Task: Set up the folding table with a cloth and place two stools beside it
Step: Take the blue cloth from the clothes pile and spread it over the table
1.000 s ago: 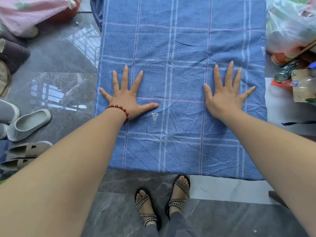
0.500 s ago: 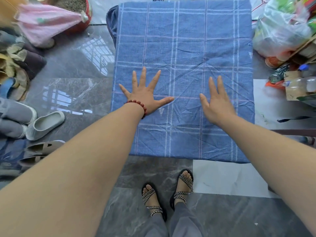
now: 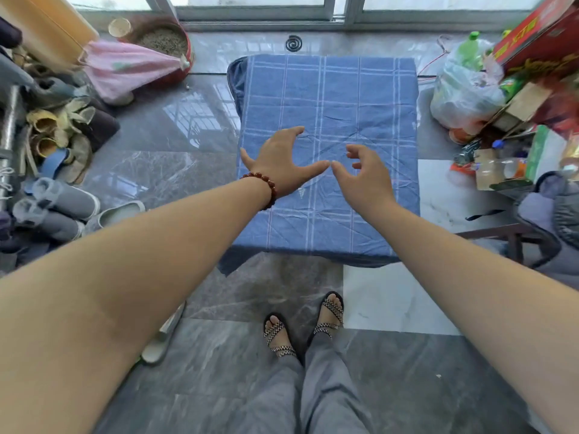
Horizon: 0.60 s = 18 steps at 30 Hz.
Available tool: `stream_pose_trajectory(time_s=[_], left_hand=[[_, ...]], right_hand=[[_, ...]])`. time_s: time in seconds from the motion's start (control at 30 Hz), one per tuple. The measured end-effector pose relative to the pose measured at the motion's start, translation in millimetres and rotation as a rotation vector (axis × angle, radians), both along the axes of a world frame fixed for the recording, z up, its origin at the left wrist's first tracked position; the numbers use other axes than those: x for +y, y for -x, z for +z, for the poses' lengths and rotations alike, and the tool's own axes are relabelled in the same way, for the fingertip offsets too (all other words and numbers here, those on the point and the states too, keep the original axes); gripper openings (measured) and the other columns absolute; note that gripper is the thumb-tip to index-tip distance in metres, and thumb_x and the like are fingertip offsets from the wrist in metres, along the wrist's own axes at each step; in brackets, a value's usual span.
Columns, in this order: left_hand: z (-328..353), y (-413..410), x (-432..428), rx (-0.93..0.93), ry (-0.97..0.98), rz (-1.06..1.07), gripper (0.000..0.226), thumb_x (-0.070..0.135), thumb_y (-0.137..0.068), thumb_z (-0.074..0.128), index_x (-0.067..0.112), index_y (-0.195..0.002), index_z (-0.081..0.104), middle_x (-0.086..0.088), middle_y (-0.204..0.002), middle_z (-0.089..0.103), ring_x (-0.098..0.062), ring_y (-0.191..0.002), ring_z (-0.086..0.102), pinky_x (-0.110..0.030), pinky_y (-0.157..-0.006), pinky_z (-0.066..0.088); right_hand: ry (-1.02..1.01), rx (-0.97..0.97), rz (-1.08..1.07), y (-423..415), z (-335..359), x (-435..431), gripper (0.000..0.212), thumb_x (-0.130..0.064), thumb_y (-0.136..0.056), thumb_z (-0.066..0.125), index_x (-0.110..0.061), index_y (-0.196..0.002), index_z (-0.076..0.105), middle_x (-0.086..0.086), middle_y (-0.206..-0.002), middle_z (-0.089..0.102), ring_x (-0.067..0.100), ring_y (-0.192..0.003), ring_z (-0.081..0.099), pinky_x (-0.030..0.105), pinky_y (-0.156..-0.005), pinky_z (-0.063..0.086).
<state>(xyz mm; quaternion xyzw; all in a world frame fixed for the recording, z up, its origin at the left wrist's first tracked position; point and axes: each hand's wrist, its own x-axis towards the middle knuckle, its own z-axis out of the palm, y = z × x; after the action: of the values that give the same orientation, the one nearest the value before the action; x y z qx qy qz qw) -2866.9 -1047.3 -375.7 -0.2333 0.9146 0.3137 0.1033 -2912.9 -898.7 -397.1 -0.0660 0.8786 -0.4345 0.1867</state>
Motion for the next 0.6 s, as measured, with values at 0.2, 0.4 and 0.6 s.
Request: stream_pose_trajectory(time_s=[0.2, 0.4, 0.6], left_hand=[[83.8, -48.6, 11.9, 0.101, -0.316, 0.128, 0.068, 0.061, -0.074, 0.063, 0.035, -0.133, 0.04, 0.011, -0.138, 0.043, -0.014, -0.128, 0.04, -0.049, -0.112, 0.021], [160.6, -74.1, 21.7, 0.254, -0.544, 0.228, 0.051, 0.043, -0.08, 0.068, 0.025, -0.124, 0.051, 0.004, -0.122, 0.056, -0.007, -0.103, 0.055, -0.015, -0.08, 0.042], [233.6, -95.2, 20.5, 0.373, -0.624, 0.256, 0.045, 0.044, -0.081, 0.067, 0.027, -0.12, 0.053, 0.009, -0.117, 0.061, 0.0, -0.1, 0.057, -0.022, -0.075, 0.045]], right_hand=[[0.19, -0.07, -0.249, -33.0, 95.0, -3.6, 0.035, -0.033, -0.085, 0.064, -0.014, -0.114, 0.057, -0.003, -0.114, 0.059, 0.005, -0.095, 0.052, 0.013, -0.073, 0.036], [0.273, -0.016, -0.253, -57.3, 176.9, 9.3, 0.024, -0.031, -0.084, 0.065, -0.016, -0.103, 0.061, -0.008, -0.1, 0.061, 0.002, -0.084, 0.055, 0.002, -0.067, 0.04], [0.353, 0.026, -0.203, -84.8, 245.7, 19.5, 0.007, -0.03, -0.084, 0.067, -0.026, -0.086, 0.061, -0.016, -0.085, 0.062, 0.001, -0.078, 0.059, 0.034, -0.082, 0.054]])
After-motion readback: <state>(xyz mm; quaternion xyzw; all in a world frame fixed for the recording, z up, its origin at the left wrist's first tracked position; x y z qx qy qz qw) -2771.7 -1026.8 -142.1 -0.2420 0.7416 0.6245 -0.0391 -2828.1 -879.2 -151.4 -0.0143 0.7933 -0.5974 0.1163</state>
